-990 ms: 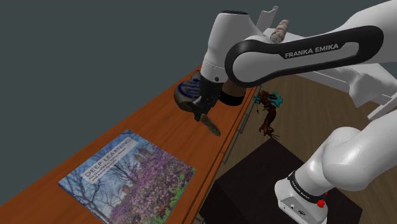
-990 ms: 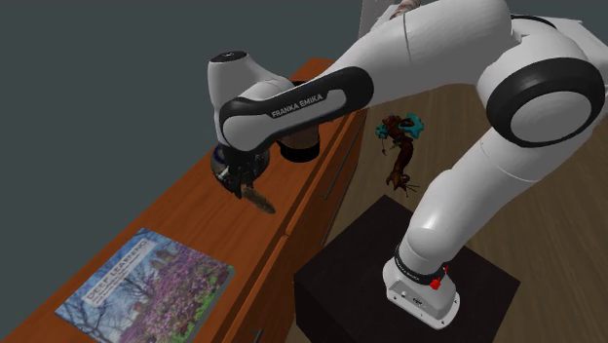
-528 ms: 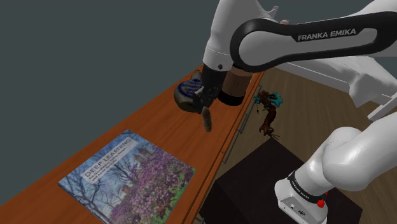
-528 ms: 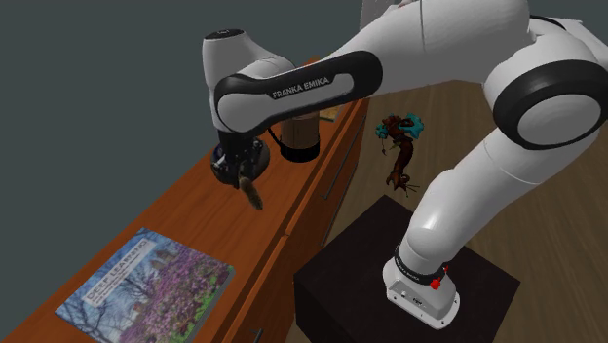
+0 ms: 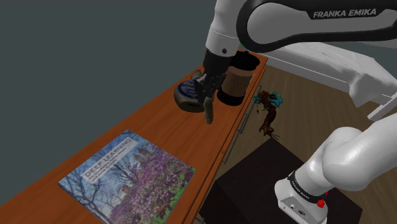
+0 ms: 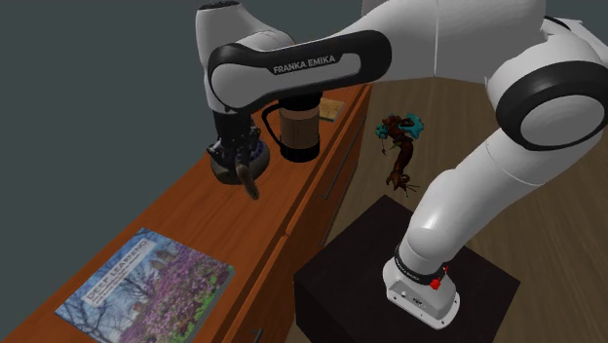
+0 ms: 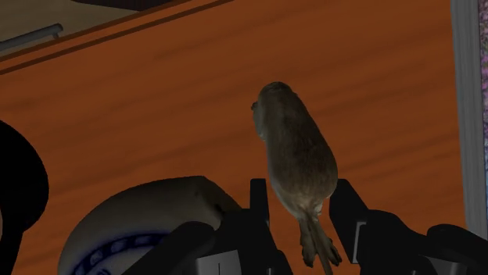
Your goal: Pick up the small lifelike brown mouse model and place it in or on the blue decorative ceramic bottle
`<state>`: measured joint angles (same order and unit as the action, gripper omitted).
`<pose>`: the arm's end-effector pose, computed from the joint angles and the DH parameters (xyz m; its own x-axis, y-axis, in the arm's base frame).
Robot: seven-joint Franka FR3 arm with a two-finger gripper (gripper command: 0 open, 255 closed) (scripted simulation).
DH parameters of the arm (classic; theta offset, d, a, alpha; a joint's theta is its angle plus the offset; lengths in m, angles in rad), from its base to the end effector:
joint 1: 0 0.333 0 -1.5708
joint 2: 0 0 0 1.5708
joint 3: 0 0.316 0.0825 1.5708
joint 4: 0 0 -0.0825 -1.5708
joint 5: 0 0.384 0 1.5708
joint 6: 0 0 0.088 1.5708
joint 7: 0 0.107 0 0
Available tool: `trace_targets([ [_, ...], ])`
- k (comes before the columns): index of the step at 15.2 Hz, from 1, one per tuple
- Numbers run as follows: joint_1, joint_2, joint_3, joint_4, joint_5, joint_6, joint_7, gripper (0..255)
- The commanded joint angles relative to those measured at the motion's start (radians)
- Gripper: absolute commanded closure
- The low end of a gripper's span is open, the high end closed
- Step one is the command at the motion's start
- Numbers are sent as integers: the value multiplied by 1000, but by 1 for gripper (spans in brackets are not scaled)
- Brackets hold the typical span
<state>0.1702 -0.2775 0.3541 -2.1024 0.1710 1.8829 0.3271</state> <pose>0.4054 0.2642 0.5321 0.9905 0.1365 0.0174 0.1375 -0.9873 -0.0795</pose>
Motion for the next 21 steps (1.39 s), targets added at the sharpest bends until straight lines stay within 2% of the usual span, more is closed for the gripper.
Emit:
trace_targets([
  [1,-1,-1,-2,25,-2,-26,2,255],
  [17,-8,19,-12,258,-16,-240,22,255],
  [21,-43,94,-54,332,-46,-249,-47,255],
])
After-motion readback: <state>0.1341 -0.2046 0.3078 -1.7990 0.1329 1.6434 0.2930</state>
